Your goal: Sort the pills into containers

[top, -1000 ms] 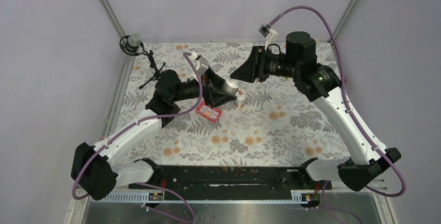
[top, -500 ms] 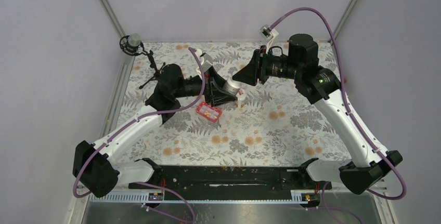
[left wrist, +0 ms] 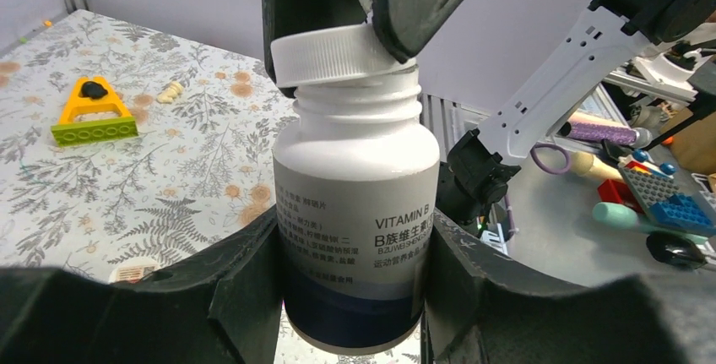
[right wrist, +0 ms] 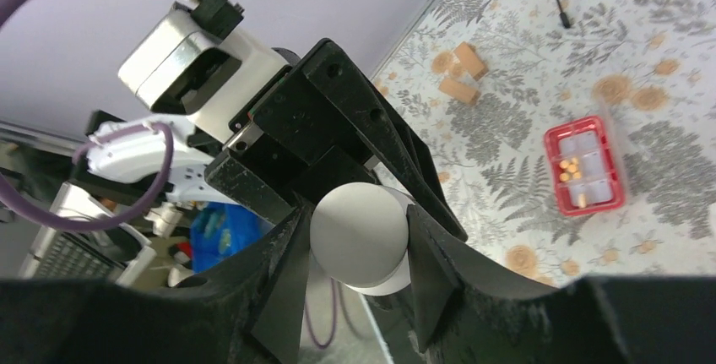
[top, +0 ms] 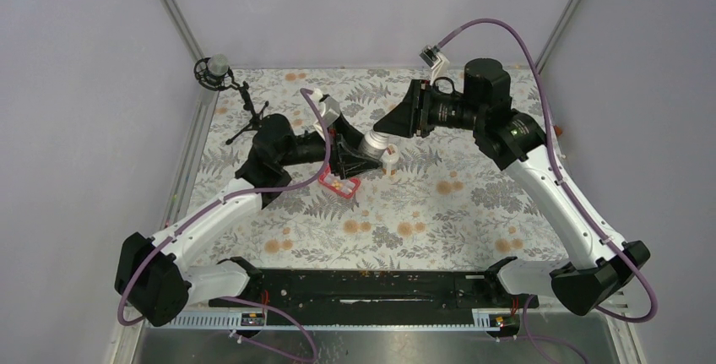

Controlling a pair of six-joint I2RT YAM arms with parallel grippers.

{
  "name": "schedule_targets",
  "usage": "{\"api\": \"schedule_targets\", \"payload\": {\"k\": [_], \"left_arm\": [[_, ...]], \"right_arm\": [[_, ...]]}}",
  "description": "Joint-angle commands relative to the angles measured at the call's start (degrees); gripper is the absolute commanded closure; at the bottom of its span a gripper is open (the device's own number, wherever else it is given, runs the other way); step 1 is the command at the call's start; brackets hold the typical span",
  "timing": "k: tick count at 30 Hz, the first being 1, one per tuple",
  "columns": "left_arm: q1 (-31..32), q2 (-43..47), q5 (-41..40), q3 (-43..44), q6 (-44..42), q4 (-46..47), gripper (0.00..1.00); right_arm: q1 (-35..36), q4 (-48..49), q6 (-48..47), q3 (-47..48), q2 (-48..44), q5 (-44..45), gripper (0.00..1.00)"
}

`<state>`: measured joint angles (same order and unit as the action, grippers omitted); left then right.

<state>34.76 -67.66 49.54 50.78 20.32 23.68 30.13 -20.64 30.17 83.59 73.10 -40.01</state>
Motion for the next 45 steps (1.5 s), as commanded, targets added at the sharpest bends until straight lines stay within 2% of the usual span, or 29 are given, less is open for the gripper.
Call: {"api": "schedule_targets", "payload": {"k": [1,10,17,21,28,35,39,45], "left_arm": [[0.22,2.46,-4.0,0.87,-3.7,9.92,1.0],[0.21,1.22,-6.16,3.9,-0.49,5.59,1.0],[0.17,-0.24,-6.39,4.95,8.73,9.63,1.0],[0.19,-0.3,-4.6,3.55,10.1,13.25,1.0],[0.17,-0.72,-2.44,3.22,7.46,11.81,1.0],[0.17,-0.72,-0.56,1.42,5.1,12.47,1.0],[0.15,-0.28,1.11,0.43,3.93,13.24,1.0],[0.2,-0.28,4.53,1.14,2.74,11.74,1.0]], "right_arm": [[0.98,-1.05,8.65,-2.46,0.9,-2.77,0.57],[1.77,-1.82,-5.28,-4.21,-1.34,-5.37,0.5],[1.77,-1.16,-11.32,-6.1,-2.99,-9.19,0.5],[1.77,-3.69,-12.64,-4.36,-1.98,-8.47,0.5],[1.74,-5.25,-11.19,-2.09,-2.76,-3.18,0.33],[1.52,-5.77,-11.04,1.72,-4.15,-2.0,0.05],[1.14,-7.5,-11.32,4.42,-4.27,-1.92,0.02],[0.8,-12.83,-12.2,9.85,-1.71,-2.28,0.05]]}}
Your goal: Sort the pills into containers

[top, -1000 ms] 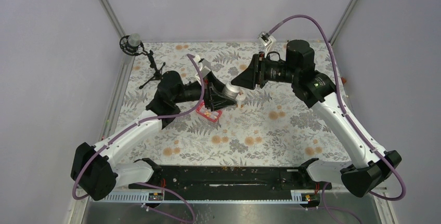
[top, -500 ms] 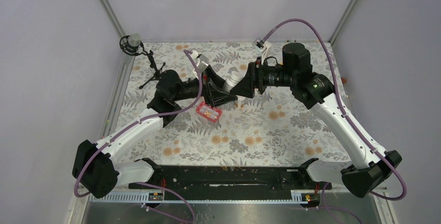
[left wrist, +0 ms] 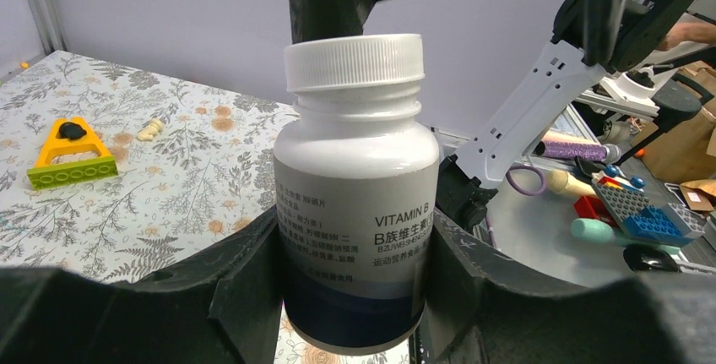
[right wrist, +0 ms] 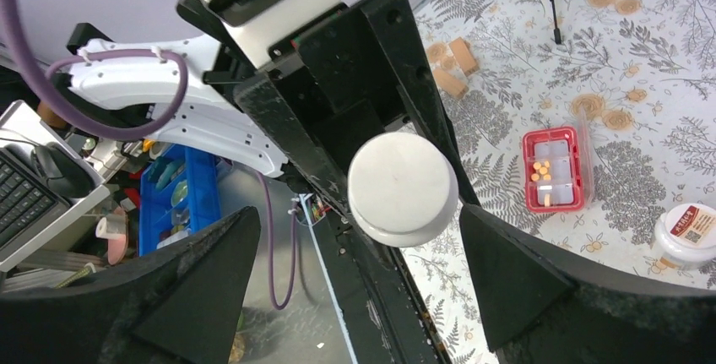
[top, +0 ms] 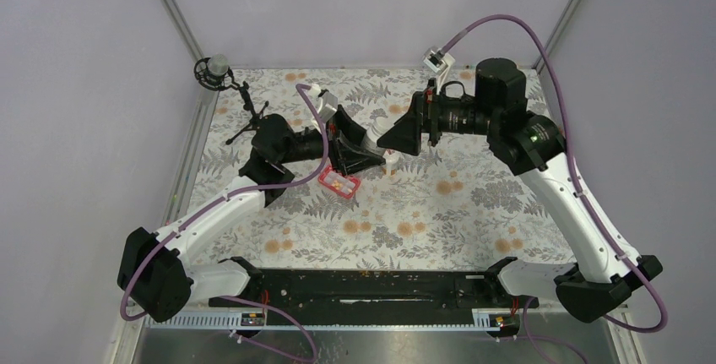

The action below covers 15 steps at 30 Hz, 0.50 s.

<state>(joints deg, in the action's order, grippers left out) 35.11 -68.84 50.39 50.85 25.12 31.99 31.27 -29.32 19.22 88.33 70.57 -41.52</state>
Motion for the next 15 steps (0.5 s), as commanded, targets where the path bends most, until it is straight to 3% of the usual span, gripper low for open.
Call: {"api": "schedule_targets", "payload": {"k": [1,15], "left_arm": [[-0.18,0.83,3.76,1.15,-2.17,3.43,1.0],[-0.14,-0.33,5.41,1.79,-1.88,3.86,1.0]], "right_arm": [[-0.36,-4.89,-1.55,5.82,1.37,-0.82,0.06],[-0.35,-6.01,-2.98,7.41,5.06,3.46,0.23]]}}
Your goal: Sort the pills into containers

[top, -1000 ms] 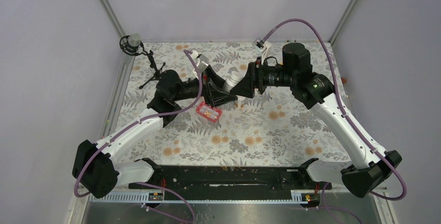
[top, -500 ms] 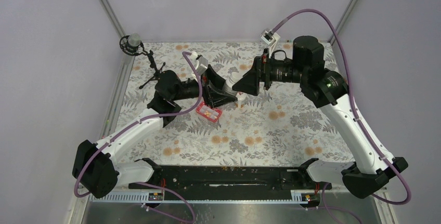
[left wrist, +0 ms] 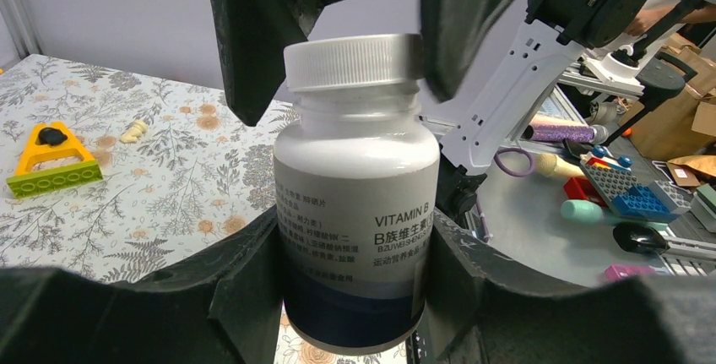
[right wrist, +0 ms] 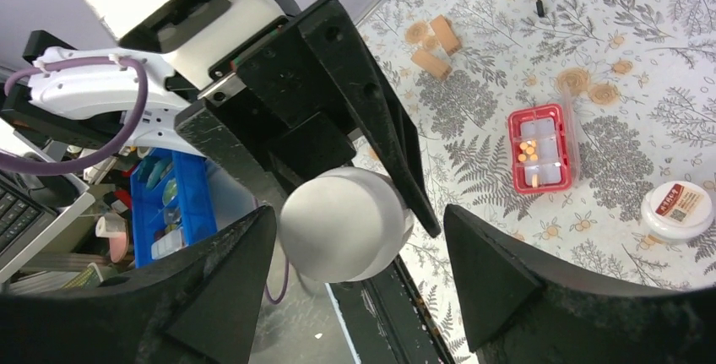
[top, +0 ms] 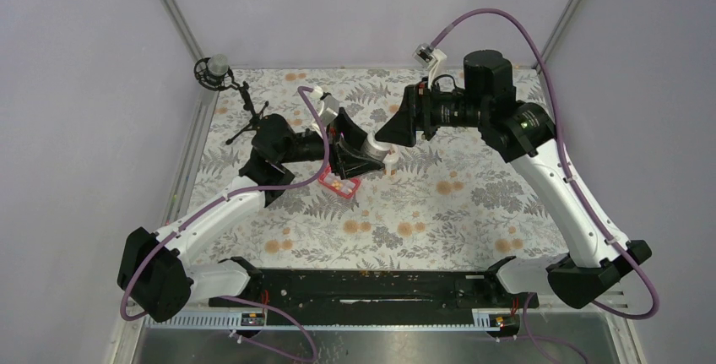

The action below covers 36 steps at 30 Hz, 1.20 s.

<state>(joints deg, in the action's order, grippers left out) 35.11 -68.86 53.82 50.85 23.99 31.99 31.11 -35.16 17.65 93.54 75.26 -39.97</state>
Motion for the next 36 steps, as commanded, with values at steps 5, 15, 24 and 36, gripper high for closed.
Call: {"api": "schedule_targets", "payload": {"k": [5,15,24,36], "left_arm": [[-0.19,-0.66,2.08,2.02,-0.61,3.8,1.0],[-0.19,-1.45,1.91,2.41,-0.85,3.34,1.0],[-0.16,-1.8,1.81,2.8,-1.14,2.65,1.0],[-0.19,-1.69,1.69,3.04,-1.56,2.18,1.0]], "right_arm": [[-0.18,0.51,-1.13,2.6,0.82,0.76,0.28],[-0.18,3.64,-0.86,0.79,-1.72,1.8,0.34],[-0.18,4.85,-0.03,0.08,-1.99,1.03,0.39],[-0.18,2.32,-1.03,-0.55,-1.56,1.75,0.5]]}}
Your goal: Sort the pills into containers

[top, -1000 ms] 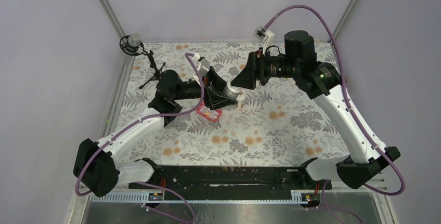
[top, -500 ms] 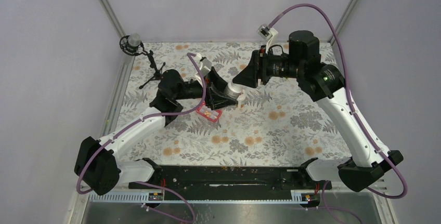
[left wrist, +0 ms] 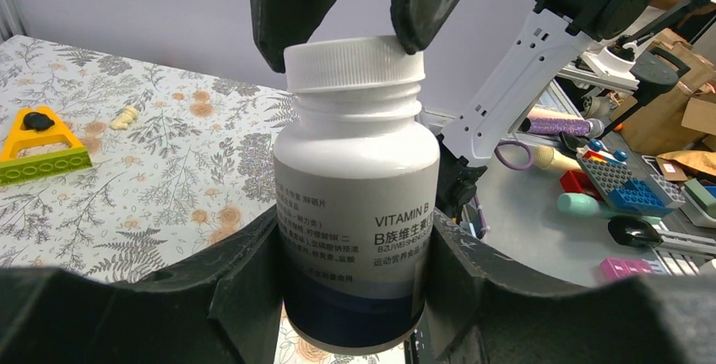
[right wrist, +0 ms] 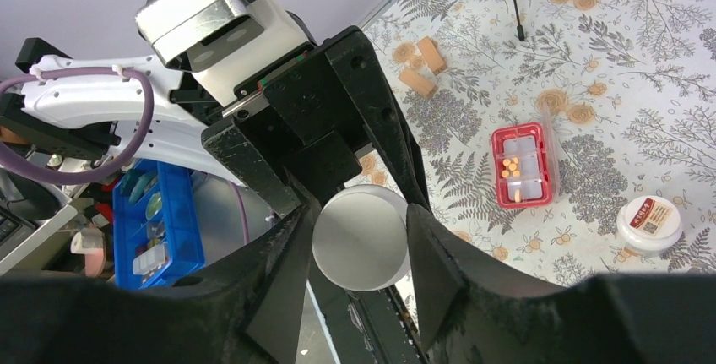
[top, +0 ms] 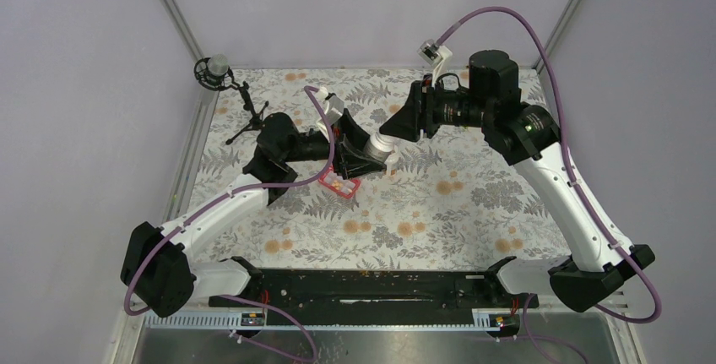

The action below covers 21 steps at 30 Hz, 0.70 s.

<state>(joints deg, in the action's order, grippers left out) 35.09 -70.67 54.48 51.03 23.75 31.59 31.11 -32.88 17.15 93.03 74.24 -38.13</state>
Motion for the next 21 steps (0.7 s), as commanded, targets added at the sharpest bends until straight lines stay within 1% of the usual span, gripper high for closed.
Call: {"api": "schedule_targets", "payload": {"k": [1,2,3,5,7,10,11,17,21], "left_arm": [[-0.21,0.18,1.06,2.85,-1.33,2.58,1.0],[-0.19,0.17,0.99,2.81,-1.34,2.58,1.0],[-0.14,0.1,1.0,2.85,-1.38,2.53,1.0],[-0.16,0.1,1.01,2.92,-1.4,2.58,1.0],[-0.2,0.05,0.98,2.99,-1.42,2.49,1.0],[-0.21,0.09,1.02,3.06,-1.51,2.46,1.0],[-0.24,0.1,0.99,3.1,-1.52,2.48,1.0],[-0.2,-0.06,1.06,3.2,-1.51,2.49,1.0],[-0.21,-0.15,0.89,3.68,-0.96,2.46,1.0]], "right_arm": [[-0.18,-0.03,-0.45,-0.13,-0.61,-0.19,0.51],[-0.18,0.0,-0.57,-0.21,-0.63,-0.3,0.51],[-0.22,-0.03,-0.62,-0.3,-0.55,-0.6,0.49],[-0.18,-0.53,-0.78,-0.44,-0.42,-0.13,0.41],[-0.19,-0.94,-1.16,-0.63,-0.32,0.35,0.36],[-0.18,-1.18,-1.27,-0.79,-0.38,0.95,0.35],[-0.18,-1.48,-1.43,-0.64,-0.26,1.22,0.36],[-0.18,-1.77,-1.56,-0.22,-0.22,1.02,0.53],[-0.18,-1.4,-2.56,-0.29,-0.18,-2.4,0.61]]}}
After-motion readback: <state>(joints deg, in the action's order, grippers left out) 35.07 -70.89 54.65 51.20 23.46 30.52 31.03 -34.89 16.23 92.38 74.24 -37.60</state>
